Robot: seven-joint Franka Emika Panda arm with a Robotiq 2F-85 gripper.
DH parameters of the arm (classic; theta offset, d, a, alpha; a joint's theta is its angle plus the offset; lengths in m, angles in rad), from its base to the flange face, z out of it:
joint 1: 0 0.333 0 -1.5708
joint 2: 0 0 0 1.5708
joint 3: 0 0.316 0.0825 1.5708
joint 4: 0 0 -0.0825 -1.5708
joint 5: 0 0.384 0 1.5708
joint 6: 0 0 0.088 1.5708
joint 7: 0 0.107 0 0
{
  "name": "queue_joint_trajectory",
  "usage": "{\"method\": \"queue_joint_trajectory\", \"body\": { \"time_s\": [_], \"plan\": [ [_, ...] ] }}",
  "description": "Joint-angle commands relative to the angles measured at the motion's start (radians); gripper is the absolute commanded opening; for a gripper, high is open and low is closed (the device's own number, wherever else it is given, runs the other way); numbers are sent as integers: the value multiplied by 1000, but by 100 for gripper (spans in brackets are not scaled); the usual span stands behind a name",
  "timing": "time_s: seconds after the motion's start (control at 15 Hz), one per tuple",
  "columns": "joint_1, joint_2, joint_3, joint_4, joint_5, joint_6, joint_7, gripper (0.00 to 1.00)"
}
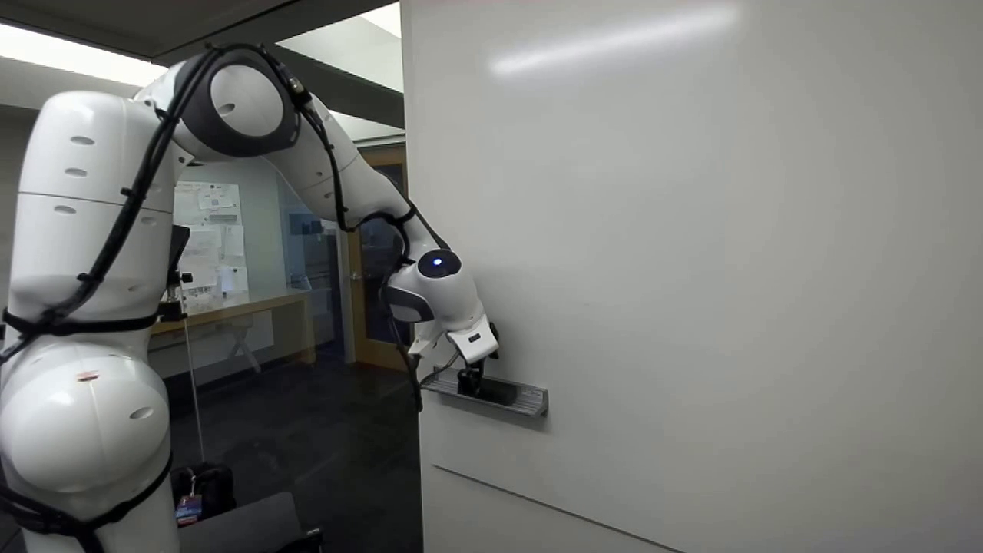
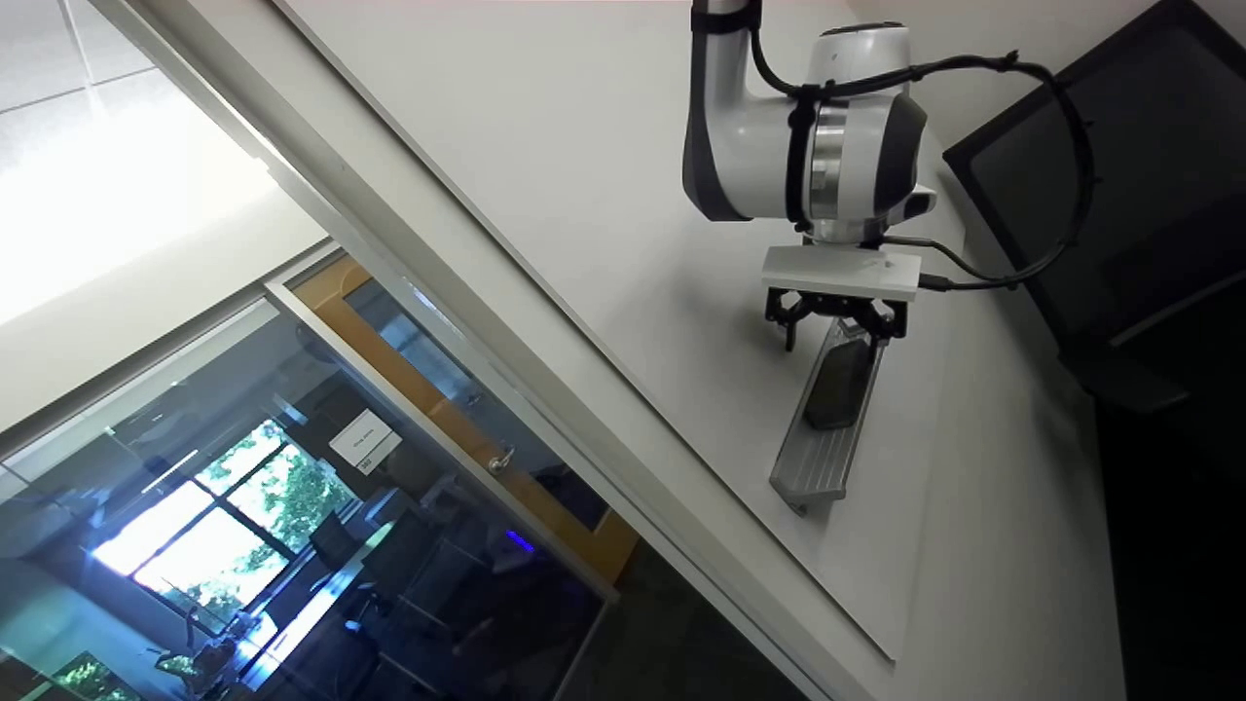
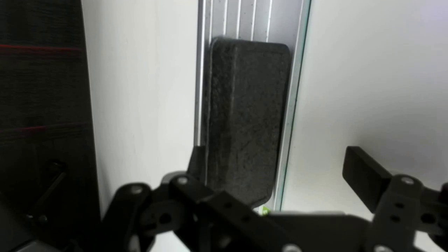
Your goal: Take the eraser and rub off the contents on the whiteboard
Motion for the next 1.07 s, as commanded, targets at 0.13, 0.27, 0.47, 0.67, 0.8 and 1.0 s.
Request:
{"method": "queue_joint_trajectory", "body": {
  "time_s": [0.13,0.27,0.47,0.67,0.8,1.0],
  "plan": [
    [-33,-143,23,-118,-112,16,82,100],
    [-3,-203,-24,-182,-208,-2,158,100],
    [-21,-315,-49,-283,-411,-30,287,100],
    [-68,-414,-51,-337,-597,-87,393,100],
    [-108,-477,-44,-346,-699,-168,448,100],
    [-173,-549,-19,-330,-791,-291,498,100]
  ]
}}
